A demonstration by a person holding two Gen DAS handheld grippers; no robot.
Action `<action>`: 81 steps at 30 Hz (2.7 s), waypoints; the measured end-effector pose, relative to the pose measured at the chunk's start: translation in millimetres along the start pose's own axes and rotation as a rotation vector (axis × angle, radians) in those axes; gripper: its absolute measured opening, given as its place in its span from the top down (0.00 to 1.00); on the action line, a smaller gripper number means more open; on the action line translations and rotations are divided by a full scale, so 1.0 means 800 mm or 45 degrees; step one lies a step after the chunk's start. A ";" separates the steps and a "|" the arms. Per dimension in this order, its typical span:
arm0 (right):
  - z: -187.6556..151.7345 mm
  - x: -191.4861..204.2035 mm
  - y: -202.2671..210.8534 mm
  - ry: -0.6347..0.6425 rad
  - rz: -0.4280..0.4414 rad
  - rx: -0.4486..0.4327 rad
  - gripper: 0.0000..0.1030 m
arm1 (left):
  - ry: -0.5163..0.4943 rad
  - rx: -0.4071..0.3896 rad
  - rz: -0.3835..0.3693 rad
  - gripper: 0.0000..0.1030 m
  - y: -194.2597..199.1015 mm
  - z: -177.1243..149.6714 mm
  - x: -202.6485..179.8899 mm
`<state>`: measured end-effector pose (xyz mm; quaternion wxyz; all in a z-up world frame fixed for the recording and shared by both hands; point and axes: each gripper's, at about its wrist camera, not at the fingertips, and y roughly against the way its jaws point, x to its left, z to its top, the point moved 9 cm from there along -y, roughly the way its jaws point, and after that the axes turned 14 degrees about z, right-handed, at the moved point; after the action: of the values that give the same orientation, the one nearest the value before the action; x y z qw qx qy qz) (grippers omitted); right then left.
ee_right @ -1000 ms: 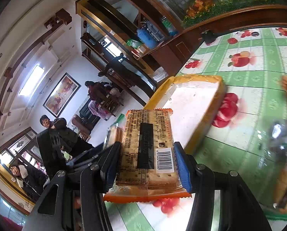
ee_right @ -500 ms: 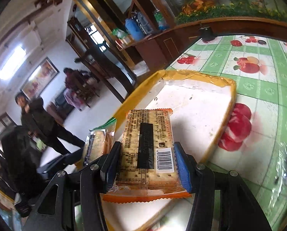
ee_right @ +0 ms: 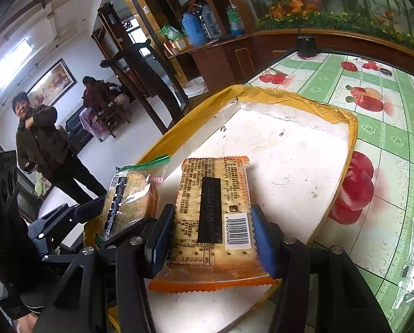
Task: Organize snacks
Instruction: 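Carry both packs to the white tray and release them there, then return both tools to the snacks and grasp another round cracker pack with the left tool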
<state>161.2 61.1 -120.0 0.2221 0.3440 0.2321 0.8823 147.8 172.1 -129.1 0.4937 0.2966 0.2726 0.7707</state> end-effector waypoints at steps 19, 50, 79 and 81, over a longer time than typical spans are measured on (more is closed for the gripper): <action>0.003 -0.013 0.101 -0.067 -0.028 -0.200 0.18 | 0.005 -0.014 0.121 0.18 0.021 0.004 0.010; -0.170 -0.217 0.445 -0.341 -0.668 -0.453 0.01 | -0.127 0.089 -0.437 0.18 0.129 -0.049 -0.317; -0.128 -0.236 0.395 -0.027 -0.548 -0.148 0.02 | -0.253 0.045 -0.415 0.21 0.106 -0.036 -0.368; -0.127 -0.229 0.371 0.050 -0.488 -0.052 0.03 | -0.262 0.049 -0.420 0.29 0.102 -0.036 -0.361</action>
<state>142.3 -301.5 -112.1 0.3883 0.2717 0.2797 0.8349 175.0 -128.0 -144.4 0.6329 0.3346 0.2801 0.6396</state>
